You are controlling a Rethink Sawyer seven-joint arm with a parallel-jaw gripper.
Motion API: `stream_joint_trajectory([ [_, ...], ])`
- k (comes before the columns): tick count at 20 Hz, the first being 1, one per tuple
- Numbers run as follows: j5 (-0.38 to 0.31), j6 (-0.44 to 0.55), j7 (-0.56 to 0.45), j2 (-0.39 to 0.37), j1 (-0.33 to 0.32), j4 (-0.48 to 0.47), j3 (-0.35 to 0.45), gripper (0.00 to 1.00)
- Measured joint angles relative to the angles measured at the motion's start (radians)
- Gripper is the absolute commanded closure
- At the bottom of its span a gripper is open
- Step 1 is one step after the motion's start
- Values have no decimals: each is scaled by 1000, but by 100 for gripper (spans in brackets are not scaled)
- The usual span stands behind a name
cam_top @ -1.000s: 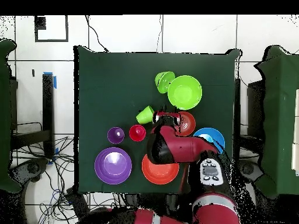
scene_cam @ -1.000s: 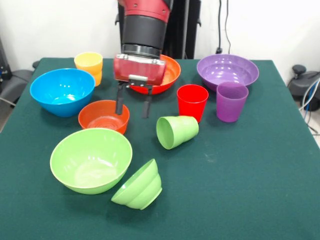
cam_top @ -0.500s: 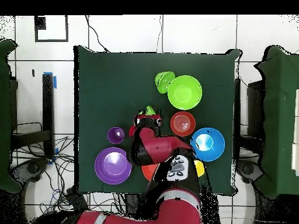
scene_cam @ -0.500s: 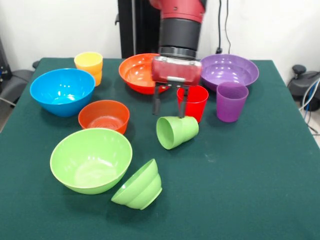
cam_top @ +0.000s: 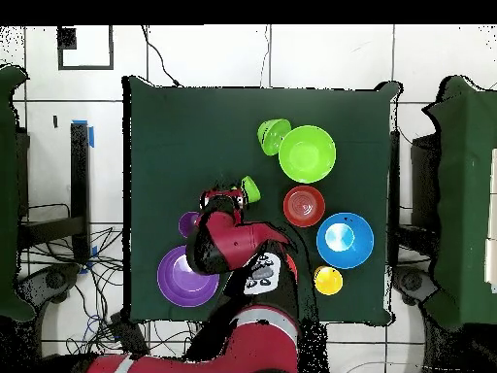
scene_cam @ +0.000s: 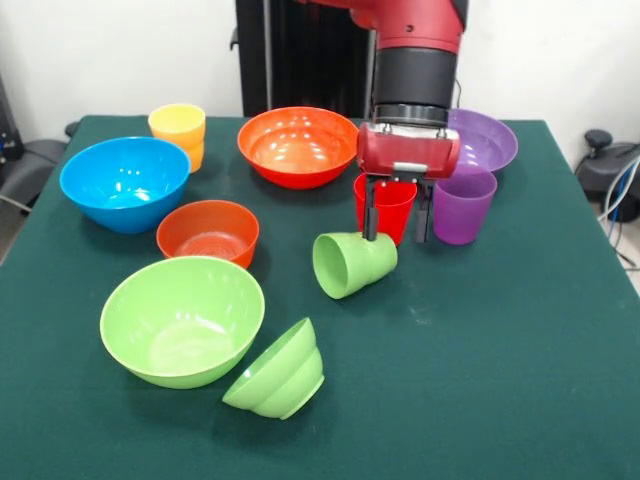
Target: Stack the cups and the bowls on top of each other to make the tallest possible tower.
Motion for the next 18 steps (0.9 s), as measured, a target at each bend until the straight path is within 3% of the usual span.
stream_joint_trajectory([
  [9,0,100,0,2,-129,-75,32,0],
  [18,-1,103,0,2,-160,-100,34,0],
])
